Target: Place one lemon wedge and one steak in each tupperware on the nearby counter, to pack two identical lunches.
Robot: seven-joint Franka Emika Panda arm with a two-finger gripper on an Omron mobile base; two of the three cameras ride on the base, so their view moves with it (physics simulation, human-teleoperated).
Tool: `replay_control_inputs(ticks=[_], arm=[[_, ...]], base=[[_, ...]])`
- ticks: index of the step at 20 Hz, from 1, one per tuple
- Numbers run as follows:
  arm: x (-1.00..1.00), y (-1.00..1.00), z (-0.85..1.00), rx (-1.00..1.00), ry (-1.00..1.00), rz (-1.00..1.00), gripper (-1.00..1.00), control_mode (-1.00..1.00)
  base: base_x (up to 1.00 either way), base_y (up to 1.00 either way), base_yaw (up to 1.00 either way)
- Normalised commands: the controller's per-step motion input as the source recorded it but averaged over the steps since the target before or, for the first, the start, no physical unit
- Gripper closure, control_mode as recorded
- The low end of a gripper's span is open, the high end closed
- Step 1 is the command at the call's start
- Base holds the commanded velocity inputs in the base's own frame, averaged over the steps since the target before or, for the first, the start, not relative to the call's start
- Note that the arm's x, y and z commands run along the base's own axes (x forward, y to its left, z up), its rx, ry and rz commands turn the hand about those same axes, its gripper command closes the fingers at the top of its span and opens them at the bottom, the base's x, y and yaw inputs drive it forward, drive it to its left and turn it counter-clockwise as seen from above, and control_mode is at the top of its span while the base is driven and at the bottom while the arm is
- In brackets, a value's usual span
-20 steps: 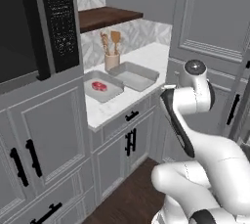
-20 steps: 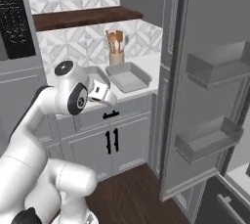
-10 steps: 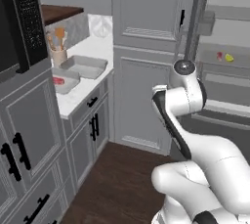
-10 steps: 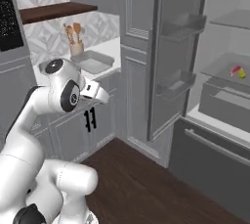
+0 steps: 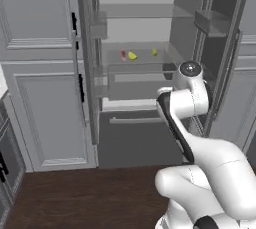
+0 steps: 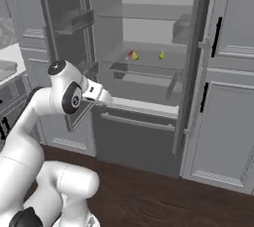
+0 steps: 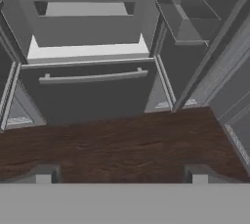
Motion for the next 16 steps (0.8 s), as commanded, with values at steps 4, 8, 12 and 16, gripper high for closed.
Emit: replay_control_inputs(ticks=[4, 8, 12, 16], arm=[[0.0, 0.0, 0.0, 0.0, 0.0, 0.0, -1.0, 1.0], [0.0, 0.0, 0.0, 0.0, 0.0, 0.0, -1.0, 1.0], [0.0, 0.0, 0.0, 0.0, 0.0, 0.0, -1.0, 1.0], [0.0, 0.0, 0.0, 0.0, 0.0, 0.0, -1.0, 1.0]], base=[[1.0, -0.36, -0.19], [1.0, 0.57, -0.13], [1.0, 0.35, -0.2], [1.0, -0.16, -0.16]])
